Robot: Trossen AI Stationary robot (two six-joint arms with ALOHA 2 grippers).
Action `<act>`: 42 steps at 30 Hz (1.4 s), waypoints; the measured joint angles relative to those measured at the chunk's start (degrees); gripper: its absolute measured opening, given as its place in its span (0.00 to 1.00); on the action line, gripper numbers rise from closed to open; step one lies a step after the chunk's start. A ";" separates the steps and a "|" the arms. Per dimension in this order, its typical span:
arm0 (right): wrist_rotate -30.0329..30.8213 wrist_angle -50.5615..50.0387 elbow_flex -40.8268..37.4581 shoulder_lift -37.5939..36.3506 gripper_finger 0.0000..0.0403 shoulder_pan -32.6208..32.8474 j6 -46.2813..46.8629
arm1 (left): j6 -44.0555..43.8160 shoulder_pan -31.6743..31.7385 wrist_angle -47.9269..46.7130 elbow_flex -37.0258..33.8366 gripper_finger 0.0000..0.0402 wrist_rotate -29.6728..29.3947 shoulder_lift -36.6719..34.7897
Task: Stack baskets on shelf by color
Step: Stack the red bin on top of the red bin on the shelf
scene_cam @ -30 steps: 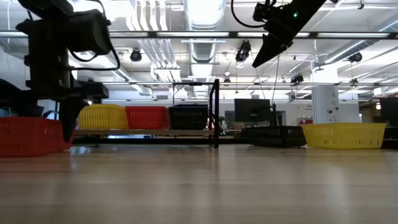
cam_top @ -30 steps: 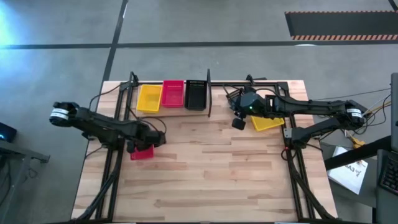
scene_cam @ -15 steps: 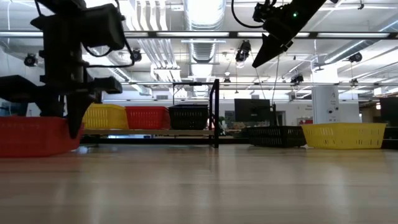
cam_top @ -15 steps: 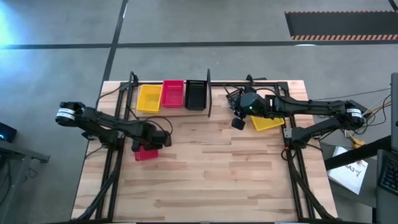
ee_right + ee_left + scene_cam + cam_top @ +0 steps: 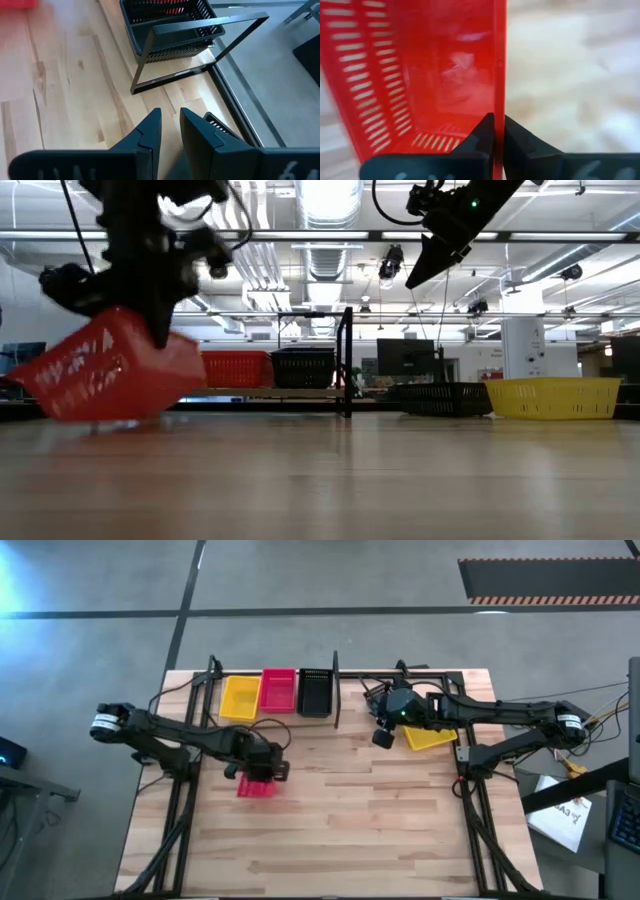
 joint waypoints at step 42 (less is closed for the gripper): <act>0.02 -8.43 -0.09 -0.05 0.16 0.00 0.05 | 32.99 36.00 -26.74 50.53 0.00 -12.02 25.91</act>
